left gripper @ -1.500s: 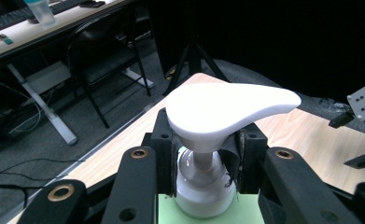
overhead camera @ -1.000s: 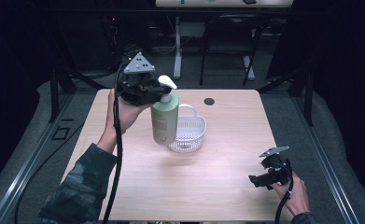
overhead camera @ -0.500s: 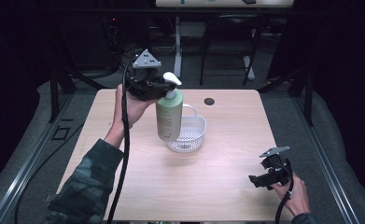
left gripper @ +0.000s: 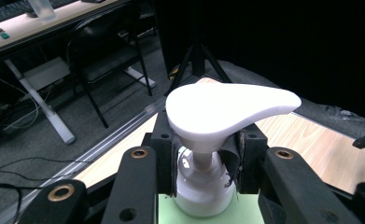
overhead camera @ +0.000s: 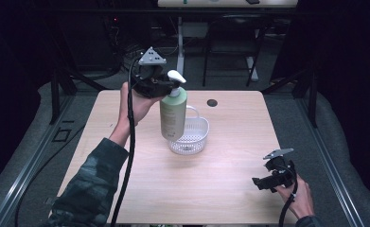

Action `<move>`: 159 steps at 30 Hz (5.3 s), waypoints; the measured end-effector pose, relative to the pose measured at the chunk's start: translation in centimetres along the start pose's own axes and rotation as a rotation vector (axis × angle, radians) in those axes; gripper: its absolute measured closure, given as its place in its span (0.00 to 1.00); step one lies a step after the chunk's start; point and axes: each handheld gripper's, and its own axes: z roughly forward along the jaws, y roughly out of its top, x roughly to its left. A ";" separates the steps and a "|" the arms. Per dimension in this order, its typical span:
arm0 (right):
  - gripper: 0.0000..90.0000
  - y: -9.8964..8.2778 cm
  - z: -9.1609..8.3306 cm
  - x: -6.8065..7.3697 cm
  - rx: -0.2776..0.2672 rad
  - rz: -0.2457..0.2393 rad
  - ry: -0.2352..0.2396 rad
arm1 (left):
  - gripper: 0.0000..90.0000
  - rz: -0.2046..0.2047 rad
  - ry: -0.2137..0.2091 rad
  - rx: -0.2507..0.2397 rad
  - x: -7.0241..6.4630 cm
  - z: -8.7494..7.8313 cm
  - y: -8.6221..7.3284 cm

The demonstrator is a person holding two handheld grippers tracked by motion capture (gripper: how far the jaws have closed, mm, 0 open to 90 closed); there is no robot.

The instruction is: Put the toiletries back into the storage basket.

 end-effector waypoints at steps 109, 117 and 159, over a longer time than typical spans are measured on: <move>0.02 -0.1 -0.2 -0.1 -0.002 0.003 -0.003 | 0.75 -0.129 0.006 -0.024 -0.7 9.1 -6.3; 0.02 -0.1 -0.2 -0.1 -0.002 0.003 -0.004 | 0.75 -0.129 0.003 -0.026 -0.8 9.2 -6.8; 0.03 -0.1 -0.3 -0.1 0.001 0.002 -0.004 | 0.48 -0.141 -0.032 0.003 -1.1 7.4 -7.9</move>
